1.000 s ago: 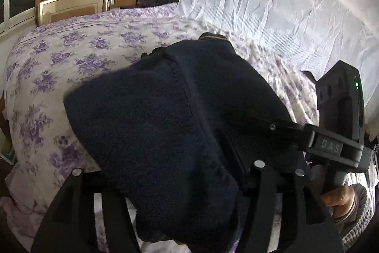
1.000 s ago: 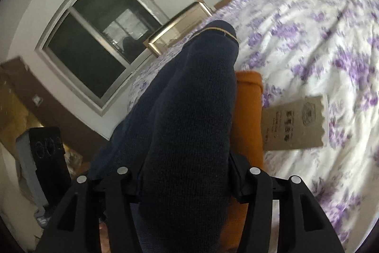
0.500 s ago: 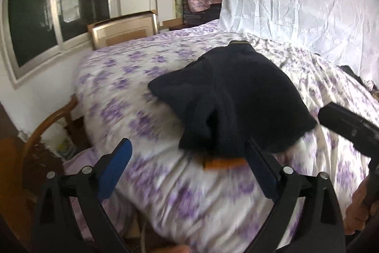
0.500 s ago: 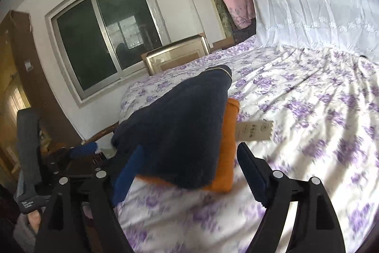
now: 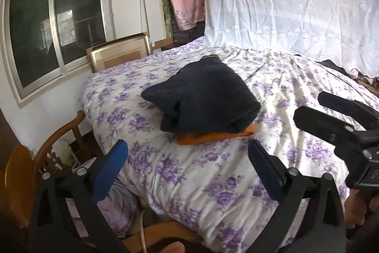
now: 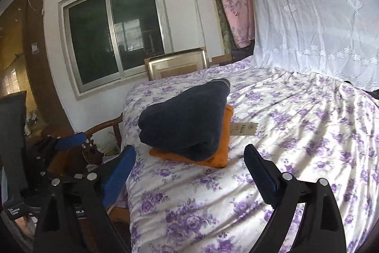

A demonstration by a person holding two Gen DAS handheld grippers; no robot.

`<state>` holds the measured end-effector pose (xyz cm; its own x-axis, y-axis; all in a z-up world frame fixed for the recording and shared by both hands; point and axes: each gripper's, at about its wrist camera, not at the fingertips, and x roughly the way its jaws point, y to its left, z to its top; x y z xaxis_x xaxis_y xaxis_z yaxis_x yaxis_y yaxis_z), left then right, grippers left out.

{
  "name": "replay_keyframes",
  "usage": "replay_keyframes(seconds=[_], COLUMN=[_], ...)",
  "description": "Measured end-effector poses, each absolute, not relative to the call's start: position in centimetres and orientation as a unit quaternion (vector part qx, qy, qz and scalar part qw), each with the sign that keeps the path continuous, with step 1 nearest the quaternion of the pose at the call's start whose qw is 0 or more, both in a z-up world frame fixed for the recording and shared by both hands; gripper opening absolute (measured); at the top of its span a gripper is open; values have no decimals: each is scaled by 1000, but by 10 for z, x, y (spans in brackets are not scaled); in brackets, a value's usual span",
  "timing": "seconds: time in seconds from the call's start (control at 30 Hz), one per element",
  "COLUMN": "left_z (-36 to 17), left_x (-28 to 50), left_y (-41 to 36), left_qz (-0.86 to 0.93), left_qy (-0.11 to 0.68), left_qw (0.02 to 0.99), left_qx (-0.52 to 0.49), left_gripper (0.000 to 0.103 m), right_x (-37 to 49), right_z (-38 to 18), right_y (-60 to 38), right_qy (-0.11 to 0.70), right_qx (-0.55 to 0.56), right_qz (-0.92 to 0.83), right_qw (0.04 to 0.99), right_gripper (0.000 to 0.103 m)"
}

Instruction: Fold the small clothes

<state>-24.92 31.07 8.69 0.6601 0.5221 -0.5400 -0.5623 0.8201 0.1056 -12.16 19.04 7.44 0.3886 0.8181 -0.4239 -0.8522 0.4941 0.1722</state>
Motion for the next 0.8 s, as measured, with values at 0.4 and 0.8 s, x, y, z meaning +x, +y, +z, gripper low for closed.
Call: replay_keyframes(seconds=[0.4,0.8], left_z=[89,84], left_x=[-248,-246], left_y=[302,310], left_qz=[293,301], left_qy=[282,294], left_qw=[913,906], left_qx=[-21,-44], left_gripper=[99,99], right_x=[-134,-134], right_z=[75,77], right_y=[191,190], right_qy=[228,227], right_qx=[-50,-47], right_qz=[504,499], right_qw=[832,835], right_gripper=[94,94])
